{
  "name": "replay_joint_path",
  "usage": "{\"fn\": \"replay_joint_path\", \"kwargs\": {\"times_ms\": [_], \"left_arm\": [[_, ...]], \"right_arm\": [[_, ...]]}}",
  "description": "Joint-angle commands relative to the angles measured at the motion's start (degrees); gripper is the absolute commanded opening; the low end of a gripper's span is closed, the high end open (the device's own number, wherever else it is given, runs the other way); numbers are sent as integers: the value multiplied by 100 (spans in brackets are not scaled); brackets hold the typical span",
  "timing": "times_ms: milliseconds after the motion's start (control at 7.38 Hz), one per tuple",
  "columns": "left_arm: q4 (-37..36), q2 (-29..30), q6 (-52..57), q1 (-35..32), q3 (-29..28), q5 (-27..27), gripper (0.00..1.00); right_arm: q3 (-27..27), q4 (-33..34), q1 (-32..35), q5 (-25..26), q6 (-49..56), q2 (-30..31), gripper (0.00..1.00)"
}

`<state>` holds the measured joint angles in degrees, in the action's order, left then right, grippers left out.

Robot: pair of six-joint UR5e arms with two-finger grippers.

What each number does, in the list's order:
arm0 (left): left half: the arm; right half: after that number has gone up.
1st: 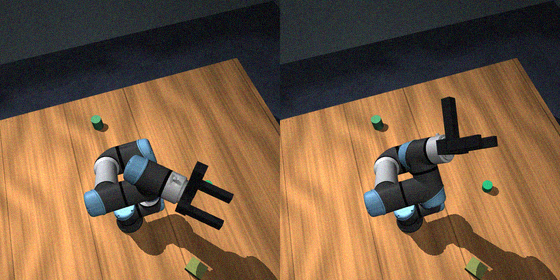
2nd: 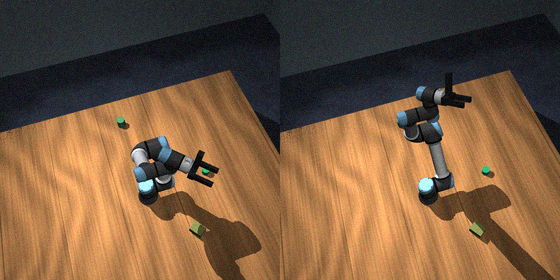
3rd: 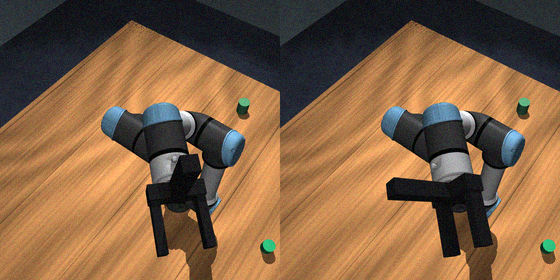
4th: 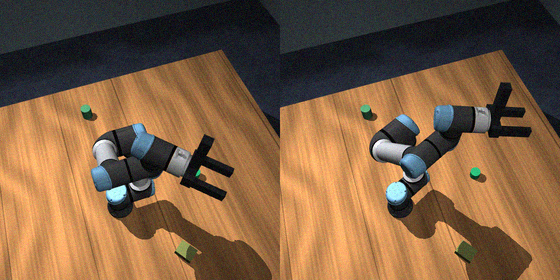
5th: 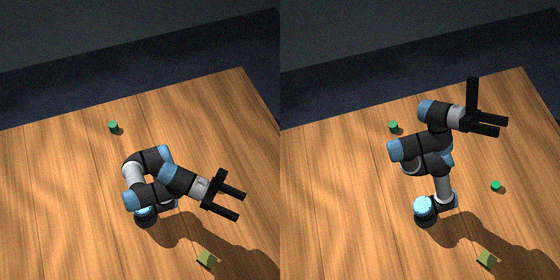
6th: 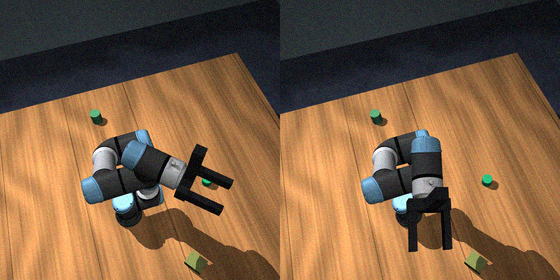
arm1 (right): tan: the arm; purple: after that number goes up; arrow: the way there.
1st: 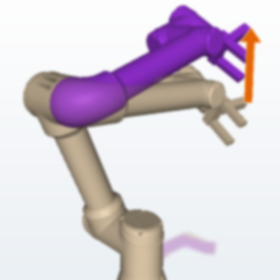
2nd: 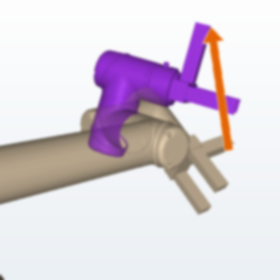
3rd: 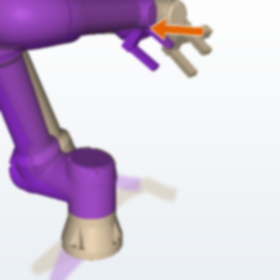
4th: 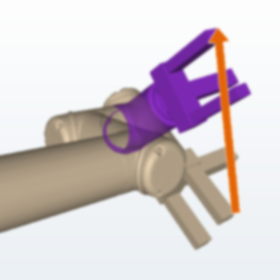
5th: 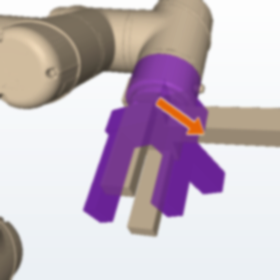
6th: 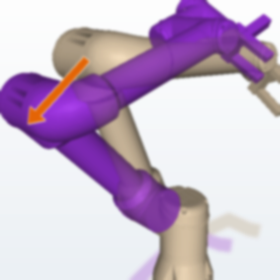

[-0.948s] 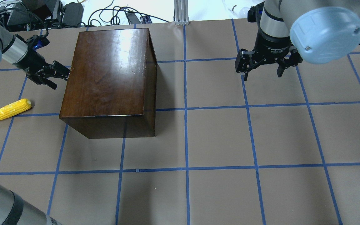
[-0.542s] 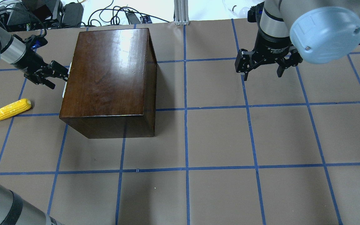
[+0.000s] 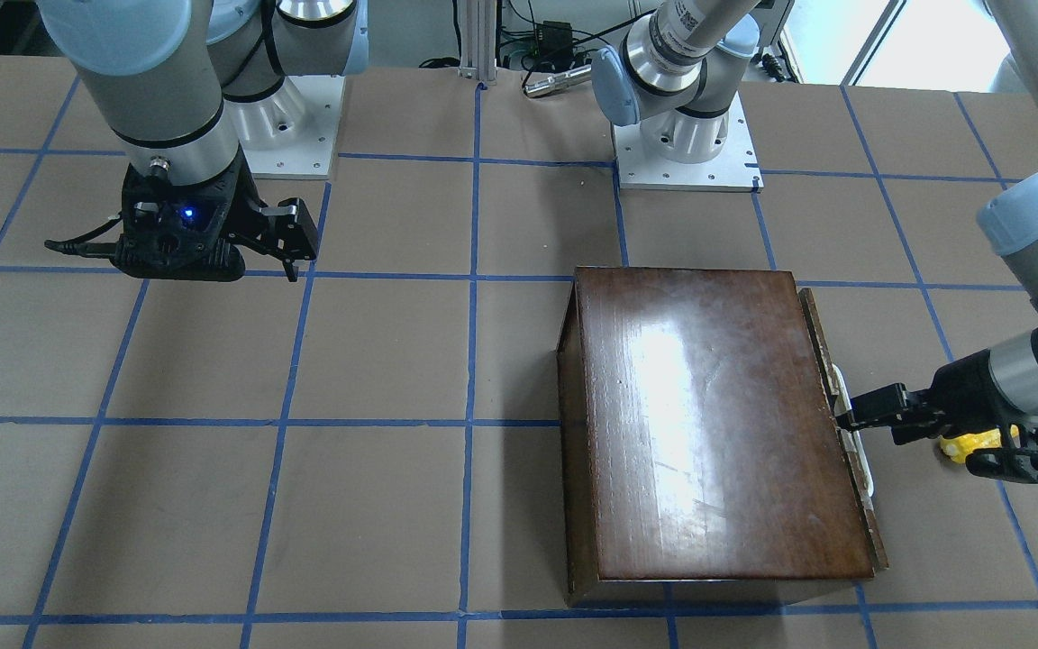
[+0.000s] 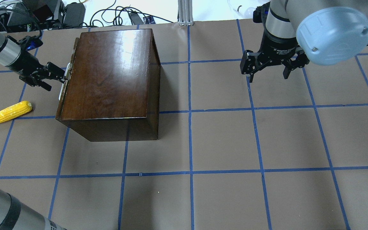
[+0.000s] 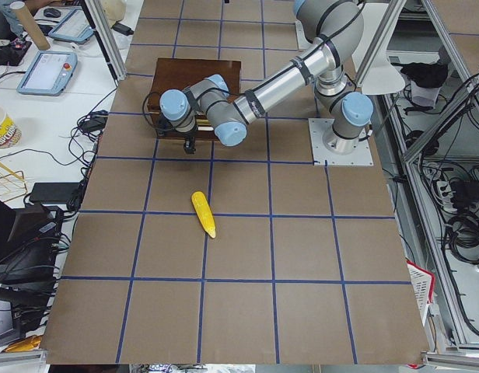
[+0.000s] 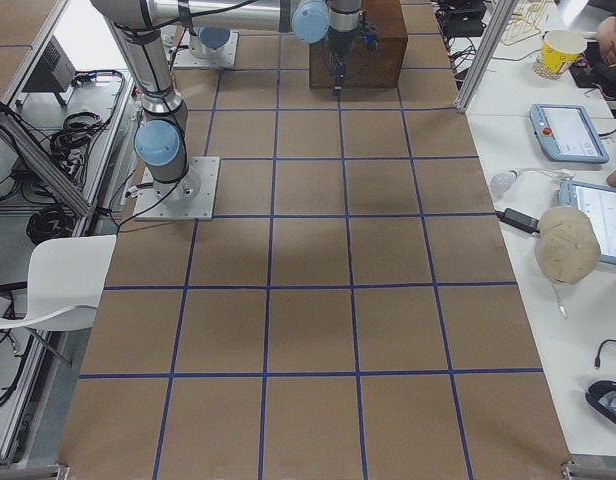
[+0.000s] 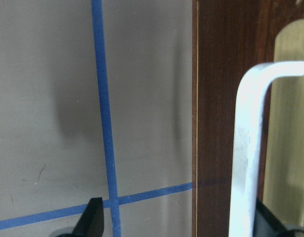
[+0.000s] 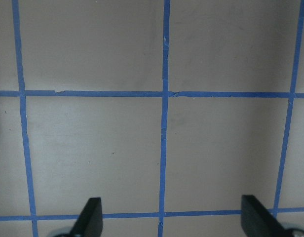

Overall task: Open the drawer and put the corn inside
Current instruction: 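Pull the drawer outward from the cabinet with the left gripper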

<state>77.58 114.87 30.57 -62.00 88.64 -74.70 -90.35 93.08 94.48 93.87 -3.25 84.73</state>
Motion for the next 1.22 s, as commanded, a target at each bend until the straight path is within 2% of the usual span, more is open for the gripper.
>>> {"fn": "replay_joint_path", "kwargs": {"times_ms": [0, 1084], "left_arm": [[-59, 0, 19, 91, 4, -9, 100], [-59, 0, 248, 496, 4, -27, 100]], "right_arm": [[0, 0, 0, 0, 0, 0, 100], [0, 9, 0, 0, 0, 0, 100]]}}
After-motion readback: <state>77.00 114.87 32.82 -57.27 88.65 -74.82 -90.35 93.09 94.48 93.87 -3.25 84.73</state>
